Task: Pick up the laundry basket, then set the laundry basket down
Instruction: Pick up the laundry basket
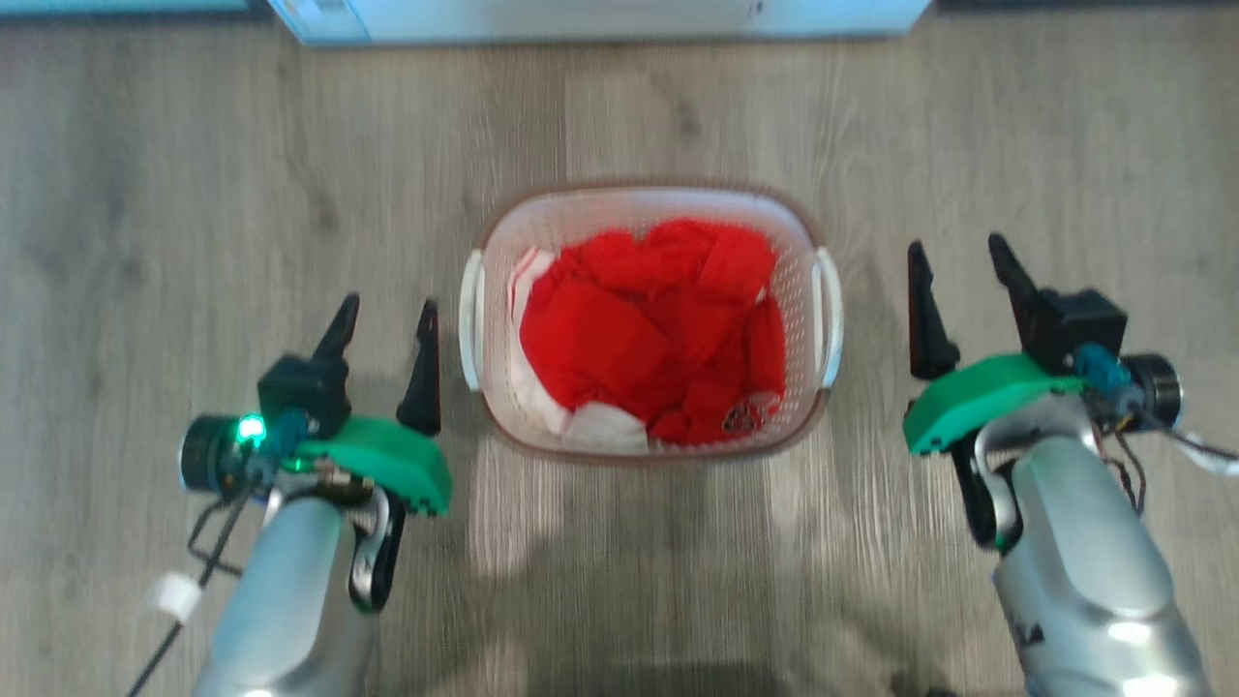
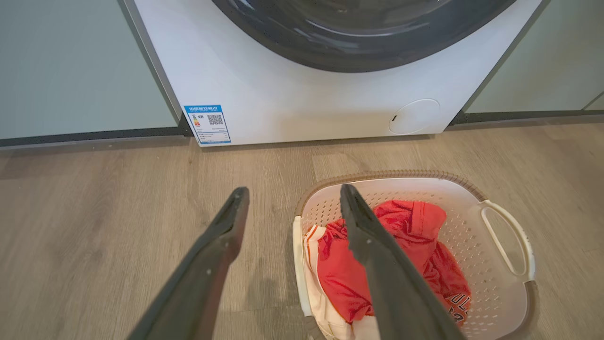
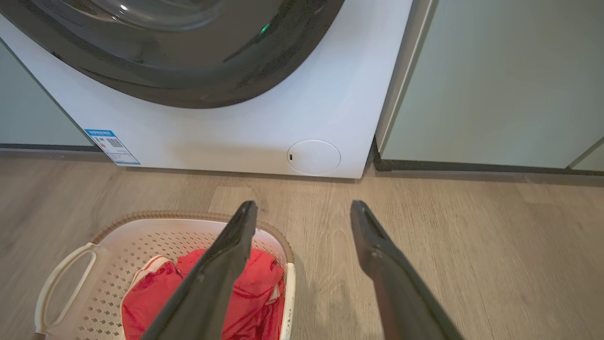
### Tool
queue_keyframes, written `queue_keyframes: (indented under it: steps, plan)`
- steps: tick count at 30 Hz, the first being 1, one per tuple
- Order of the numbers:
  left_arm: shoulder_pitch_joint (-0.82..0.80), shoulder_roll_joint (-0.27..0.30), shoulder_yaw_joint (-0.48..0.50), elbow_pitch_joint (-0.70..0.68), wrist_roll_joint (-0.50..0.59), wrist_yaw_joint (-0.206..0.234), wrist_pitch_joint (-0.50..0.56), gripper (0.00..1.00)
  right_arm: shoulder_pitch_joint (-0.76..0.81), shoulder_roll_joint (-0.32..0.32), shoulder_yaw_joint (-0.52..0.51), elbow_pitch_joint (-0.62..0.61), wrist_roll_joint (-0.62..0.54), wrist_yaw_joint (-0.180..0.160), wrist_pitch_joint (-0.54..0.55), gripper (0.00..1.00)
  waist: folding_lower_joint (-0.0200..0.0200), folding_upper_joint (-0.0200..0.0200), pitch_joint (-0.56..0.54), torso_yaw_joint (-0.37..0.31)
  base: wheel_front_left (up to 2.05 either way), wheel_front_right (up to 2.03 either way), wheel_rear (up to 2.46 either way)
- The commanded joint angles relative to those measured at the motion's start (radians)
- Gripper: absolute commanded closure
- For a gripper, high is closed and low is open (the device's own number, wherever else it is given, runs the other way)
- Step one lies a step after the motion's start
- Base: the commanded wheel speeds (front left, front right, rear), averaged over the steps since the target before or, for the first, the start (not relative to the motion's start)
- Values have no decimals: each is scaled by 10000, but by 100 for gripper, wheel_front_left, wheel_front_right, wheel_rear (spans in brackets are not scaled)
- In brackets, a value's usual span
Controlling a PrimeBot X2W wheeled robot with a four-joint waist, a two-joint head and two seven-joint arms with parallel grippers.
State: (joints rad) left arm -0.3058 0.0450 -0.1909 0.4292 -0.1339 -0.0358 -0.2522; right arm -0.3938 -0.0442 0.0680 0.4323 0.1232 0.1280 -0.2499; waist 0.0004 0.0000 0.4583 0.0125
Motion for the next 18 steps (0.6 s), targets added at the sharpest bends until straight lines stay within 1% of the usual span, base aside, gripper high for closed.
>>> queue_keyframes:
  steps: [1, 11, 18]
  plan:
    - [-344, 54, 185, -47, -63, -28, -95, 0, -172, -60, 186, -68, -14, 27, -118, 0, -4, 0, 833, 36, 0, 0, 0]
    - [-2223, 53, -352, 1752, -627, -143, -95, 0, -1557, -60, 24, 1531, 61, 27, -118, 0, -4, 0, 2469, 181, 0, 0, 0]
    - [-3162, 53, -882, 2779, -995, -198, -95, 0, -2397, -60, 140, 2736, 74, 27, -118, 0, -4, 0, 3202, 325, 0, 0, 0]
